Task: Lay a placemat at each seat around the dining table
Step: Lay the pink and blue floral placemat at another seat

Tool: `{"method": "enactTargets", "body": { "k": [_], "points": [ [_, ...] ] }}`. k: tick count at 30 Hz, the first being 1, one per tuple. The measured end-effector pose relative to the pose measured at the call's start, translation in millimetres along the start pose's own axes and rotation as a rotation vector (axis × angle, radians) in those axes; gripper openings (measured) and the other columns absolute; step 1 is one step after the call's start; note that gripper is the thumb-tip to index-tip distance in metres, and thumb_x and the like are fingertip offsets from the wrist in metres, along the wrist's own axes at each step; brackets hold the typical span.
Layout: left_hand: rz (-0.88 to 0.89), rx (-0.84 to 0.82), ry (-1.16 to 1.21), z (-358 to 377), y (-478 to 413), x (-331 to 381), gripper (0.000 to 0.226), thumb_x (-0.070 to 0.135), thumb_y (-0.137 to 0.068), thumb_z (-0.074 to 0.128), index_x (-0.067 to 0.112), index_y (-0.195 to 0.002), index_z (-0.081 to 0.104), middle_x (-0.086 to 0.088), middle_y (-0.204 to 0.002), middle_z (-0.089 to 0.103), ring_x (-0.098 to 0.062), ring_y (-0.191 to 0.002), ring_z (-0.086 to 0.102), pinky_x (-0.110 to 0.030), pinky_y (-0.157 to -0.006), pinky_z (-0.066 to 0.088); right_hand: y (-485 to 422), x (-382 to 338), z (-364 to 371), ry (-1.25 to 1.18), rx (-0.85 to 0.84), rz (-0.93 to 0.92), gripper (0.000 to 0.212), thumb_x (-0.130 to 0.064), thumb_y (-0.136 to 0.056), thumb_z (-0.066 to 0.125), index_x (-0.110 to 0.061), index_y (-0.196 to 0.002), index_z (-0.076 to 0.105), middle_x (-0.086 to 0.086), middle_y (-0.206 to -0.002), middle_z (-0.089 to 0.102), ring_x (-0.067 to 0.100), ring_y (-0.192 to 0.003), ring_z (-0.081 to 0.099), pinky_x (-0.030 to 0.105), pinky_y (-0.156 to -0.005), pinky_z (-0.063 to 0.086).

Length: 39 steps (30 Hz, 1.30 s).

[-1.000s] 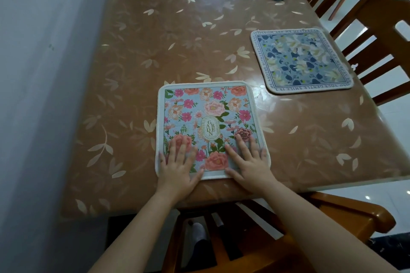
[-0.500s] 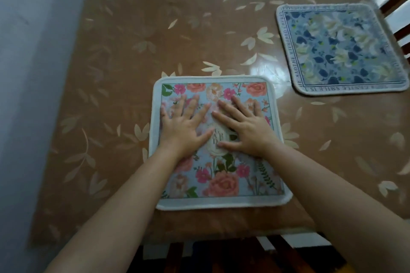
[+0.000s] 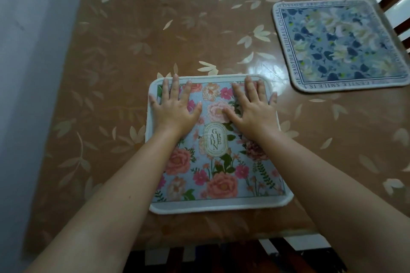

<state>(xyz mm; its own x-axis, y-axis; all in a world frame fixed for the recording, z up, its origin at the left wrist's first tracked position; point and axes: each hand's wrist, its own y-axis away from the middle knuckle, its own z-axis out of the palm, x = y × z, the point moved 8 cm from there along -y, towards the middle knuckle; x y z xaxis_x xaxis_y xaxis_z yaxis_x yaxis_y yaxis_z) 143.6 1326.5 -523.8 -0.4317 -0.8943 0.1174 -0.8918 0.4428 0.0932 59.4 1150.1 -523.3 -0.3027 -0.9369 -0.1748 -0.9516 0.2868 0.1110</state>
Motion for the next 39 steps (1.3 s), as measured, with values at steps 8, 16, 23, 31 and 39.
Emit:
{"method": "enactTargets", "body": {
  "k": [8,16,23,31,39],
  "points": [
    [0.099,-0.038,0.054,6,63,-1,0.067,0.065,-0.082,0.013,0.037,-0.139,-0.008,-0.001,-0.154,-0.012,-0.019,-0.139,-0.016,-0.055,-0.109,-0.004,75,14,4,-0.049,-0.045,-0.048,0.074,-0.075,-0.077,0.013,-0.040,-0.139,-0.008,0.001,-0.154,-0.011,0.019,-0.137,-0.022,0.051,-0.109,-0.011],
    [0.141,-0.077,0.035,14,130,4,0.068,0.070,-0.079,0.009,0.044,-0.134,-0.023,0.005,-0.147,-0.024,-0.019,-0.136,-0.023,-0.052,-0.109,-0.007,133,14,11,-0.013,-0.088,-0.034,0.077,-0.077,-0.071,0.004,-0.041,-0.135,-0.018,-0.003,-0.151,-0.018,0.017,-0.137,-0.023,0.048,-0.109,-0.009],
    [0.128,-0.121,0.011,21,163,8,0.068,0.074,-0.076,-0.001,0.043,-0.125,-0.035,0.003,-0.146,-0.031,-0.019,-0.133,-0.031,-0.053,-0.108,-0.010,167,4,17,0.027,-0.127,-0.002,0.078,-0.080,-0.067,-0.007,-0.040,-0.131,-0.028,0.002,-0.149,-0.025,0.025,-0.135,-0.028,0.047,-0.106,-0.015],
    [0.133,-0.152,-0.028,20,200,25,0.071,0.070,-0.075,-0.002,0.037,-0.135,-0.020,-0.002,-0.148,-0.021,-0.031,-0.134,-0.023,-0.058,-0.107,-0.006,185,-26,20,-0.004,-0.123,-0.052,0.073,-0.068,-0.083,0.027,-0.043,-0.136,-0.016,0.002,-0.148,-0.027,0.031,-0.132,-0.033,0.053,-0.107,-0.015],
    [0.160,0.012,0.150,-29,241,46,0.048,0.037,-0.083,0.035,0.012,-0.117,0.059,-0.016,-0.125,0.058,-0.036,-0.121,0.046,-0.058,-0.093,0.039,192,-34,-9,-0.063,-0.166,-0.047,0.063,-0.059,-0.086,0.035,-0.036,-0.141,0.013,-0.001,-0.154,0.015,0.023,-0.142,0.004,0.054,-0.112,0.001]
  ]
}}
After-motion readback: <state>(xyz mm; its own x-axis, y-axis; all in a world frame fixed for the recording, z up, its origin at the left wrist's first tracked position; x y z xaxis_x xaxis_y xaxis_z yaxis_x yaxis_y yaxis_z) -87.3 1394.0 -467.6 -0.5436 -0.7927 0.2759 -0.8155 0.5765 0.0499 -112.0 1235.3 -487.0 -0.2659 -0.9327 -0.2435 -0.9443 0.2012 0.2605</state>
